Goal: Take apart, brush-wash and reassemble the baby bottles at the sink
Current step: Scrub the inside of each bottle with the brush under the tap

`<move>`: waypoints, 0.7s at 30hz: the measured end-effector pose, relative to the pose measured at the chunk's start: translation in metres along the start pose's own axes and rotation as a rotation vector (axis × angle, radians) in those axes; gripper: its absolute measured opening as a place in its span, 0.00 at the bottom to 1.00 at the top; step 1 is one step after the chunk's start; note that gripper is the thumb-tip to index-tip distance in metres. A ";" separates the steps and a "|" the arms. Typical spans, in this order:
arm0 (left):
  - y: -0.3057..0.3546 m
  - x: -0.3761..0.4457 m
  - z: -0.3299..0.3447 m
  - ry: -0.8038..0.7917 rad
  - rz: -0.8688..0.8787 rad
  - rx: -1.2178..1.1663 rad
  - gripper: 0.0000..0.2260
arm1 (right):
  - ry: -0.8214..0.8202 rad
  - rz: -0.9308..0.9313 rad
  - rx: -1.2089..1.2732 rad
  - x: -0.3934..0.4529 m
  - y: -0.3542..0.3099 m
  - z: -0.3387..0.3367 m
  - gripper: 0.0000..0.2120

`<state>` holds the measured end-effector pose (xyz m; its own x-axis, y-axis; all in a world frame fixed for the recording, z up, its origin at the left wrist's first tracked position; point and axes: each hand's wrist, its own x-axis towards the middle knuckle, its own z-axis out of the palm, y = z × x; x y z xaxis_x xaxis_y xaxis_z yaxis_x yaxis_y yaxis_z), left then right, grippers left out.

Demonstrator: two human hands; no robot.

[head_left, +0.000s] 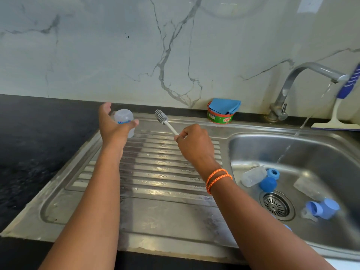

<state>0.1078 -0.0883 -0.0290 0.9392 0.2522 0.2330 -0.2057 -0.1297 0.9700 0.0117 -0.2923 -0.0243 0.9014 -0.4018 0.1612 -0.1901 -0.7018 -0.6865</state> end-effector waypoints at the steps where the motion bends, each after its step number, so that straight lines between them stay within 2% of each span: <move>1: 0.005 -0.003 0.003 0.018 0.060 0.013 0.36 | 0.003 0.001 -0.002 0.000 0.002 -0.003 0.09; 4: 0.025 -0.023 0.027 0.058 0.274 -0.009 0.23 | 0.026 0.011 -0.011 0.002 0.013 -0.018 0.09; 7: 0.042 -0.049 0.072 0.010 0.412 -0.026 0.14 | 0.071 0.065 -0.003 0.009 0.031 -0.038 0.13; 10: 0.046 -0.072 0.129 -0.148 0.347 -0.033 0.10 | 0.124 0.125 0.011 0.011 0.053 -0.065 0.16; 13: 0.047 -0.105 0.182 -0.294 0.248 -0.074 0.10 | 0.173 0.199 -0.001 0.009 0.086 -0.097 0.16; 21: 0.034 -0.180 0.287 -0.623 0.179 0.011 0.10 | 0.191 0.388 -0.125 -0.007 0.179 -0.192 0.16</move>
<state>0.0108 -0.4131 -0.0575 0.8748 -0.3776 0.3035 -0.3743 -0.1292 0.9183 -0.1027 -0.5278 -0.0121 0.6684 -0.7424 0.0454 -0.5557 -0.5390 -0.6330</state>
